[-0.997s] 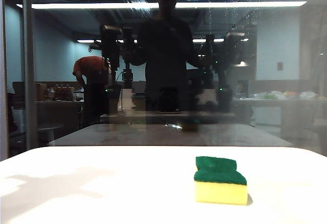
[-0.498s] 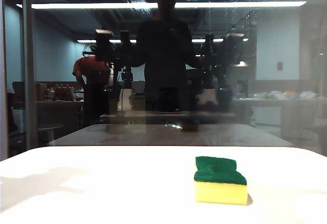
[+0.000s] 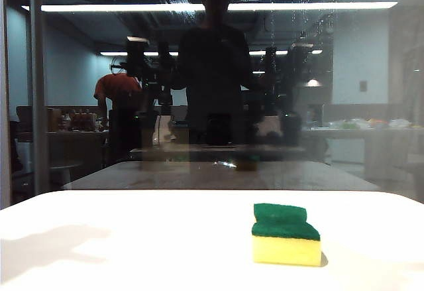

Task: Reach upward to find where there is water on the glass, pick up the sponge from the table, dry the water, and finally place the sponge back on the table.

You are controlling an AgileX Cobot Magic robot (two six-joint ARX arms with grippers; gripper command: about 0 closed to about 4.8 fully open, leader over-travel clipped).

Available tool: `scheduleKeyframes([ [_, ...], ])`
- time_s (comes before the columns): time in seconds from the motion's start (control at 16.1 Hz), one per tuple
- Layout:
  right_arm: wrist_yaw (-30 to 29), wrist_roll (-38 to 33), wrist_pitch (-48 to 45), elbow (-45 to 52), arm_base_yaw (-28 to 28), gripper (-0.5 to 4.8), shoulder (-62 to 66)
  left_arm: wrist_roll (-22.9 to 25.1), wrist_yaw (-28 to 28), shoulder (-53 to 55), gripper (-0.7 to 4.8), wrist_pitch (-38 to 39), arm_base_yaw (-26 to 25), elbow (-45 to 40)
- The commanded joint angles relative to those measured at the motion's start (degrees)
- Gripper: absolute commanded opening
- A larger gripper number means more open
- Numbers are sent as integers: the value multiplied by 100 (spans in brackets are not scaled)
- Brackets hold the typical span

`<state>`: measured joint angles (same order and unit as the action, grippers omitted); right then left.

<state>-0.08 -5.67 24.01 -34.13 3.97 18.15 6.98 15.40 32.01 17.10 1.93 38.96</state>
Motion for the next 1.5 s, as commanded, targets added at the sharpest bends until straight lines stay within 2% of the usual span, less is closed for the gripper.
scheduleKeyframes([
  [0.06, 17, 15, 164, 66, -2, -9, -402, -46, 26, -507, -6, -48, 0, -234],
  [0.25, 13, 11, 212, 396, -2, -9, -911, -291, 13, -1198, -6, -50, 0, -599],
  [0.81, 15, 2, 105, 1228, 0, -9, -1797, -297, -15, -3108, -6, -48, 0, -1493],
  [1.18, 39, -31, -240, 1615, 11, -9, -1799, -446, -31, -3187, -6, -413, 0, -1974],
  [1.5, 66, -31, -741, 2087, 13, -9, -1799, -448, -610, -3187, -6, -1147, 0, -2649],
])
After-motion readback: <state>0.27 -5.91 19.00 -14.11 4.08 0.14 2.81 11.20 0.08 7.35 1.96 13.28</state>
